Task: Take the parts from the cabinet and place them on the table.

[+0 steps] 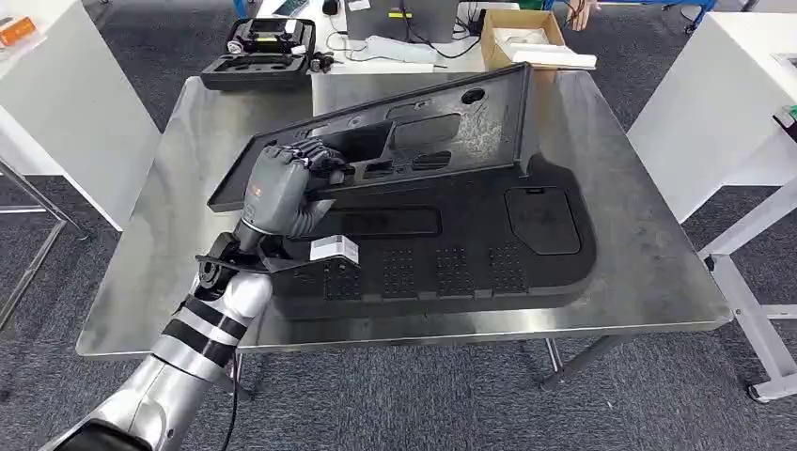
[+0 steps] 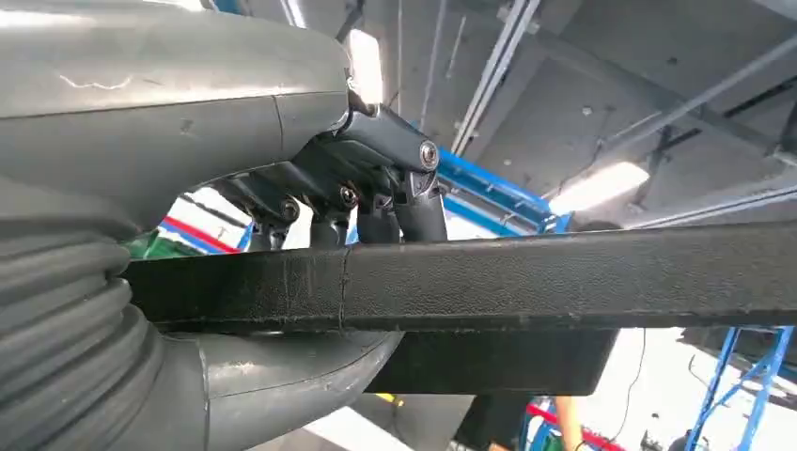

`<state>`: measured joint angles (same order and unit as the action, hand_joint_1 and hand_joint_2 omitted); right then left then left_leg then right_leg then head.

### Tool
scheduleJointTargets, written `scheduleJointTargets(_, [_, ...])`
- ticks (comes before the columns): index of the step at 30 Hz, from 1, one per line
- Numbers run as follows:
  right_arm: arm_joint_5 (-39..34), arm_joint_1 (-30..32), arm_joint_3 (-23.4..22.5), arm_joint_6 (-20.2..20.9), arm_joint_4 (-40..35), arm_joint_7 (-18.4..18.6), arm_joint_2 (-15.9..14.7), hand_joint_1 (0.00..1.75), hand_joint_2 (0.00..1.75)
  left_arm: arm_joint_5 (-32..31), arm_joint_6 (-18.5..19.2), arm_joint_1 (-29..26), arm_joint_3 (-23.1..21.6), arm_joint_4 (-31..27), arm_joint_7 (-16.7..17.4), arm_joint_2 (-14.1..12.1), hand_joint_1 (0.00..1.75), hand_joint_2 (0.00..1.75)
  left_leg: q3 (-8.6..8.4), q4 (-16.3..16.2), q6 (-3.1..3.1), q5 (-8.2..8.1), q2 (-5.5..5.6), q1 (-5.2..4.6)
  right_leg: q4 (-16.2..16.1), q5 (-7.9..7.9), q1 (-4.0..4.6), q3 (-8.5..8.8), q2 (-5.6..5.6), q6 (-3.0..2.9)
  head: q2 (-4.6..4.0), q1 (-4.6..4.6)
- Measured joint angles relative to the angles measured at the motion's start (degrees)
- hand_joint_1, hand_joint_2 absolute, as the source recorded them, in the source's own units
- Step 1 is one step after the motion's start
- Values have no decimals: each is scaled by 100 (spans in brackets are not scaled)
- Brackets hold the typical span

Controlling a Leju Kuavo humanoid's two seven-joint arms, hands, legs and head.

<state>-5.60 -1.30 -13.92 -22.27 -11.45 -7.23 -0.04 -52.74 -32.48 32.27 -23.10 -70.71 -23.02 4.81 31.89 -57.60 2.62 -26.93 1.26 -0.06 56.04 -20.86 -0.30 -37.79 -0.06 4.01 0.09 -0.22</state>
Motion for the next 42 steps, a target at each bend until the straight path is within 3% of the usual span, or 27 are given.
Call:
scheduleJointTargets(1, [2,-30,-2,0,0,0,2,0,175,0,0,2,-7,0,0,7,175,175,-19,36,-47,-50,5,-20,-13,-114,30,21,-6,-162,0,-11])
scheduleJointTargets(3, [2,-45,-2,0,0,-4,0,0,175,-2,2,11,-18,0,7,9,175,175,-57,-2,-99,-38,-5,-28,-56,-99,43,81,12,-256,2,-18])
scheduleJointTargets(4, [4,-45,-2,0,0,-7,2,0,175,0,0,17,-22,0,7,11,175,175,-121,41,-124,-77,-5,-31,-50,-83,21,167,12,-318,2,-22])
scheduleJointTargets(5, [4,-33,-2,0,0,-7,18,0,175,-2,0,12,-24,-7,11,11,175,175,-85,-19,-155,-141,-18,-23,-68,-75,-49,268,14,-337,2,-15])
scheduleJointTargets(6, [9,-25,-4,0,0,-9,15,0,175,-2,0,27,-28,-7,11,11,175,175,-9,-286,-181,-168,-43,-24,-67,-105,-46,347,13,-383,2,-22])
scheduleJointTargets(8, [9,-39,-4,0,0,-9,11,0,175,7,0,33,-28,-4,11,9,175,175,468,-1126,-240,-386,-72,4,-67,-166,-43,432,18,-464,2,-33])
scheduleJointTargets(9, [9,-40,-7,0,0,-9,9,0,175,4,9,10,-31,0,9,4,175,175,762,-1545,-272,-625,-75,18,-67,-216,-42,469,22,-459,0,-37])
scheduleJointTargets(10, [13,-41,-7,4,0,-9,9,0,175,-2,18,-13,-33,2,11,4,175,175,946,-1743,-294,-739,-77,35,-66,-247,-42,503,32,-461,0,-39])
scheduleJointTargets(11, [26,-44,-7,9,-2,-9,9,0,175,-13,22,-22,-33,13,22,2,175,175,1043,-1730,-308,-691,-82,53,-65,-278,-43,543,42,-452,0,-37])
scheduleJointTargets(13, [39,-42,-11,15,0,-7,13,0,175,-68,33,-21,-37,35,53,0,175,175,886,-1114,-317,-162,-98,80,-62,-355,-48,649,58,-408,2,-37])
scheduleJointTargets(14, [46,-33,-15,22,0,-7,22,0,175,-101,35,-19,-44,37,74,0,175,175,620,-441,-306,300,-111,92,-60,-412,-50,733,63,-376,2,-39])
scheduleJointTargets(15, [52,-28,-22,26,0,-7,26,0,175,-140,44,-14,-48,46,94,0,175,175,471,-58,-286,504,-110,93,-59,-453,-49,758,66,-338,2,-39])
scheduleJointTargets(16, [61,-42,-33,28,0,-7,26,0,175,-195,77,6,-55,70,129,0,175,175,458,-14,-260,235,-110,54,-34,-474,-12,771,76,-304,0,-24])
scheduleJointTargets(17, [72,-53,-39,31,-2,-4,26,0,175,-275,115,19,-94,87,175,2,175,175,381,-62,-186,239,-106,52,-30,-499,-11,735,76,-265,0,-35])
scheduleJointTargets(18, [90,-49,-42,37,0,2,26,0,175,-372,169,12,-125,96,212,-7,175,175,386,-35,-157,371,-106,57,-23,-528,-9,707,66,-237,0,-28])
scheduleJointTargets(19, [96,-41,-48,46,0,2,13,0,175,-470,230,23,-173,131,276,-2,175,175,398,-35,-179,396,-110,68,-5,-530,-7,708,64,-286,2,-26])
scheduleJointTargets(26, [183,-52,-94,79,0,22,20,0,175,-1239,446,241,-518,424,747,7,175,175,421,-41,-136,374,-68,24,-103,-522,-33,778,37,-288,2,-20])
scheduleJointTargets(29, [232,-51,-98,85,0,59,26,0,175,-1665,455,435,-673,688,1007,31,175,175,421,-42,-100,366,-69,8,-112,-515,-41,747,32,-259,0,-24])
scheduleJointTargets(31, [245,-51,-98,85,0,59,33,0,175,-1742,455,512,-735,815,1065,48,175,175,421,-42,-96,364,-73,6,-113,-514,-45,743,33,-184,0,-22])
scheduleJointTargets(42, [409,-48,-101,166,0,107,44,0,175,-2837,772,1187,-1191,1954,1692,370,175,175,423,-42,-79,393,-81,20,-93,-499,-29,764,34,-169,2,-24])
